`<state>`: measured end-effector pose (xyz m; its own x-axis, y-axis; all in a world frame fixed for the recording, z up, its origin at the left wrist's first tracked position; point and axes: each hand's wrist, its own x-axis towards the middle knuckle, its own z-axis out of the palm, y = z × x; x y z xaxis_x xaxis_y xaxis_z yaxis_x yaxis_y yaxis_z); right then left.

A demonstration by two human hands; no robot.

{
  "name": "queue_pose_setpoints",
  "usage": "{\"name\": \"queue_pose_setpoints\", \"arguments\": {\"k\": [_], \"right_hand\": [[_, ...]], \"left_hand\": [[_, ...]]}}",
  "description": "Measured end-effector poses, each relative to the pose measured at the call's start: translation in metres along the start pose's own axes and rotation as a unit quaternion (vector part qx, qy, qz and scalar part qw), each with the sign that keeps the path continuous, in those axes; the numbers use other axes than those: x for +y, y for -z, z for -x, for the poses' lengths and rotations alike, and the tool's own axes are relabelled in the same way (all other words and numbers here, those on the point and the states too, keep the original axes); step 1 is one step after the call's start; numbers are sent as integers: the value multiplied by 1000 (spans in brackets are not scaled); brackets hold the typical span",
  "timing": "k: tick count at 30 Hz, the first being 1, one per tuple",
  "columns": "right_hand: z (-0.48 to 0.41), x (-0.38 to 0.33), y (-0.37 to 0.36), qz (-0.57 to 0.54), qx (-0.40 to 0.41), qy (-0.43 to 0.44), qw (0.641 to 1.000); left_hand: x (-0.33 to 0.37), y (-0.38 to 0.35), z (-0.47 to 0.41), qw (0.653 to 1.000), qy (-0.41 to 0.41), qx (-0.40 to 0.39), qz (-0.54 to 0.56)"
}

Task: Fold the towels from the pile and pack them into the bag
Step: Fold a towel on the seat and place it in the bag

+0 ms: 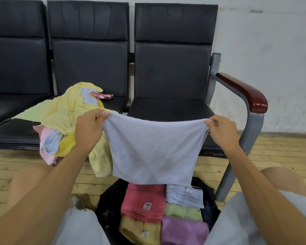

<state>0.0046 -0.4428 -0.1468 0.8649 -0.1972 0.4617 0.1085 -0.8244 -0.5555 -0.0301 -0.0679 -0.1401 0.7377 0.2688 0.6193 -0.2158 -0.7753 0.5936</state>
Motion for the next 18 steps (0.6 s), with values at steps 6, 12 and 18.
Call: {"name": "queue_pose_setpoints", "arguments": {"k": [6, 12, 18], "right_hand": [[-1, -1, 0, -19, 0, -9, 1000], [-1, -7, 5, -60, 9, -21, 998], [1, -10, 5, -54, 29, -35, 997]], "left_hand": [[0, -2, -4, 1000, 20, -8, 19], [2, 0, -5, 999, 22, 24, 25], [3, 1, -5, 998, 25, 41, 30]]}}
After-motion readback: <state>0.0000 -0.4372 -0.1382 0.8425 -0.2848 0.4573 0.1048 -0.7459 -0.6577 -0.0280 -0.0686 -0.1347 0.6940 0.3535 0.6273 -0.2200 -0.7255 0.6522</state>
